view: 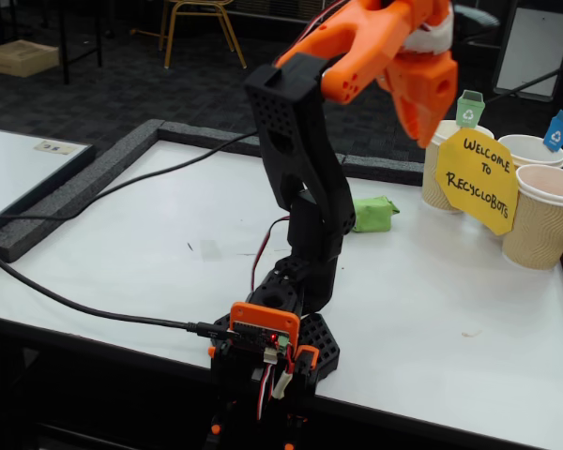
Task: Sort rubbish by color.
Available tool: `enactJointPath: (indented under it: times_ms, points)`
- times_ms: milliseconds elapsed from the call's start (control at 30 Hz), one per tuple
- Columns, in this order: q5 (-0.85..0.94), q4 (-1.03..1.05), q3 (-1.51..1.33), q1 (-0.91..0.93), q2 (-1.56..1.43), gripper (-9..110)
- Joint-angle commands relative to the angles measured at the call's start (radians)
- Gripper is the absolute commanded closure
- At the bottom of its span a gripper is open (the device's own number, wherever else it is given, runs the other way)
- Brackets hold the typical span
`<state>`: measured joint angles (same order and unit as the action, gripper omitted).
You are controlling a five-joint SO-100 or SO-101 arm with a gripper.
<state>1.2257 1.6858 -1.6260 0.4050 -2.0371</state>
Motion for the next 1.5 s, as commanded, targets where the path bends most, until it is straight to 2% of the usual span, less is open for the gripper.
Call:
enactJointPath:
  times_ms: [0,400,733,1000,1467]
  points:
    - [-0.035,-0.006,-0.017,-0.077,-0.126,101]
    - [-0.072,-0.02,-0.115,-0.227,-0.141,101]
    - [-0.077,-0.12,-0.209,-0.244,-0.12,101]
    - [-0.114,-0.169,-0.241,-0.267,0.026,101]
    - [-0.339,-0.39,-0.253,-0.308,0.189,101]
